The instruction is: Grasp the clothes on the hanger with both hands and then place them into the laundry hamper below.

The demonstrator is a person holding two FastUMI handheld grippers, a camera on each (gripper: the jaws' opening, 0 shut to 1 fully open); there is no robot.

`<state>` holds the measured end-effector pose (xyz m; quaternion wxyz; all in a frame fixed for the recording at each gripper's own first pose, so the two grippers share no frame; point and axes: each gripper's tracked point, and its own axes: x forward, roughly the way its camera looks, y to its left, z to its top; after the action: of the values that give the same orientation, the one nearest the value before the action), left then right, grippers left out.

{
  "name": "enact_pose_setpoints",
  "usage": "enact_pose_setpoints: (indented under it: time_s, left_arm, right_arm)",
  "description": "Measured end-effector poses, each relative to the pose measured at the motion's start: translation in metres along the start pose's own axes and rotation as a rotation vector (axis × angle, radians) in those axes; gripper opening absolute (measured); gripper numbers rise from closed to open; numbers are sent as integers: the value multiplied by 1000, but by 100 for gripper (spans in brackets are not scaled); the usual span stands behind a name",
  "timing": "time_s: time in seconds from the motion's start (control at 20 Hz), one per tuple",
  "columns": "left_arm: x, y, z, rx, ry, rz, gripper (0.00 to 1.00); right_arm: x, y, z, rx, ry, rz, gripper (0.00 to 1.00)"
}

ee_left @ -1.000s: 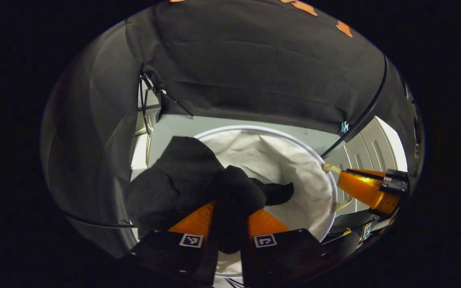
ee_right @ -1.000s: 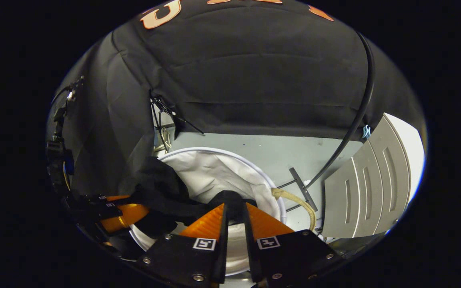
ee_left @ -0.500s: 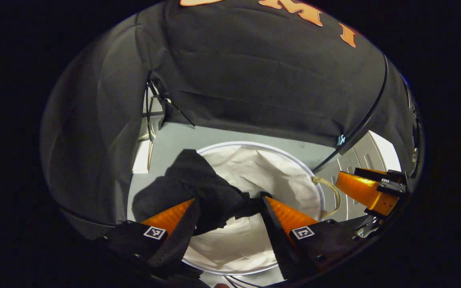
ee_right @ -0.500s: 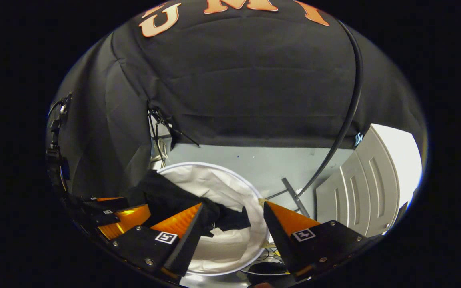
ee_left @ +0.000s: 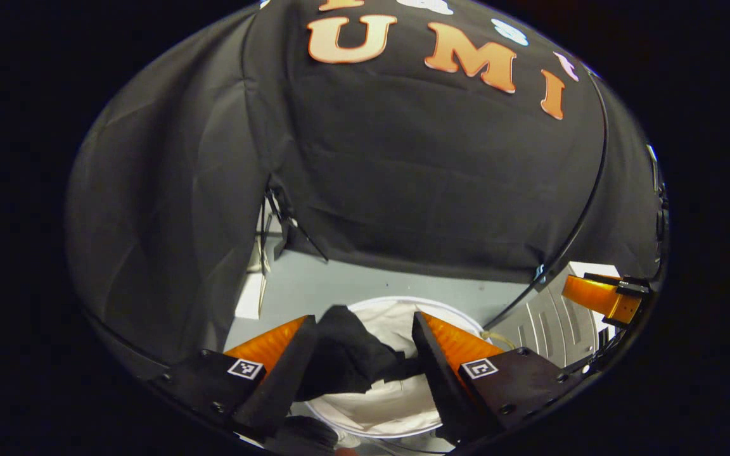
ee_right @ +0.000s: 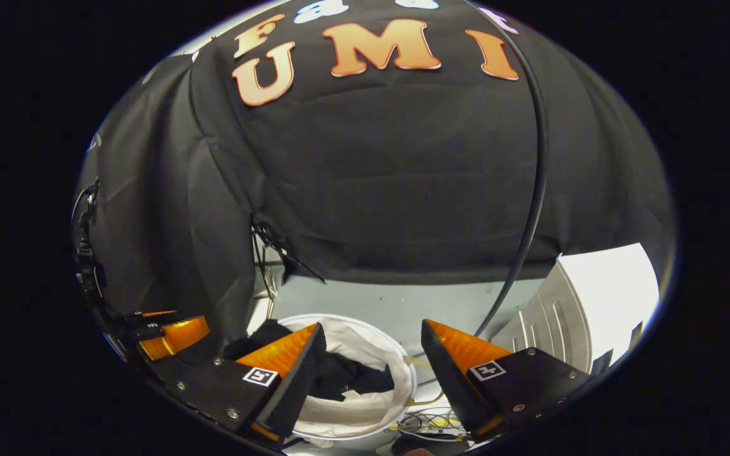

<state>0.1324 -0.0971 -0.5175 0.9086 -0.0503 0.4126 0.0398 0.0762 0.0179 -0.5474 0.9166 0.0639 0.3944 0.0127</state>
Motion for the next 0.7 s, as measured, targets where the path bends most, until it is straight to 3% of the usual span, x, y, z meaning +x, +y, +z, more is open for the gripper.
enact_pose_setpoints:
  time_s: [0.45,0.55,0.7]
  left_arm:
    - [-133,34,144,1,-361,-5,94]
    - [-168,41,174,8,-441,0,97]
    - [-219,45,226,15,-566,42,94]
  right_arm:
    - [-132,0,167,-61,-327,-19,94]
    - [-164,2,196,-81,-390,-25,93]
    - [-207,6,228,-90,-463,-27,93]
